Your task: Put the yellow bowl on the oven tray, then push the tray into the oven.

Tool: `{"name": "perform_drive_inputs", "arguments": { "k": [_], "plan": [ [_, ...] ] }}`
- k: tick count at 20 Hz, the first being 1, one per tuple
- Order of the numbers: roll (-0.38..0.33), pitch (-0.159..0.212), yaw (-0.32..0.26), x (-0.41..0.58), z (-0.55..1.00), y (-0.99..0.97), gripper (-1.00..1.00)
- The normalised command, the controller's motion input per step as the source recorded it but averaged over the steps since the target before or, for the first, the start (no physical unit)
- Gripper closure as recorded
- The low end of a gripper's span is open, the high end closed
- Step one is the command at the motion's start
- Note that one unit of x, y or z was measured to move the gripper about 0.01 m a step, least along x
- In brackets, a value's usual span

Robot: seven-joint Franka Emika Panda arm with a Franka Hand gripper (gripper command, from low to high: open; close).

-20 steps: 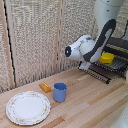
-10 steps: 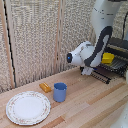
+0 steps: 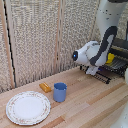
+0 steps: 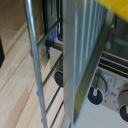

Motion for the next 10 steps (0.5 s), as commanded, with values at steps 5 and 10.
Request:
{"name": "perform_drive_inputs", "arguments": {
  "k": [5, 10],
  "plan": [
    [0.000, 0.003, 0.000, -0.024, 0.00, -0.12, 1.00],
    [0.023, 0.028, 0.000, -0.014, 0.02, -0.13, 1.00]
  ]
}}
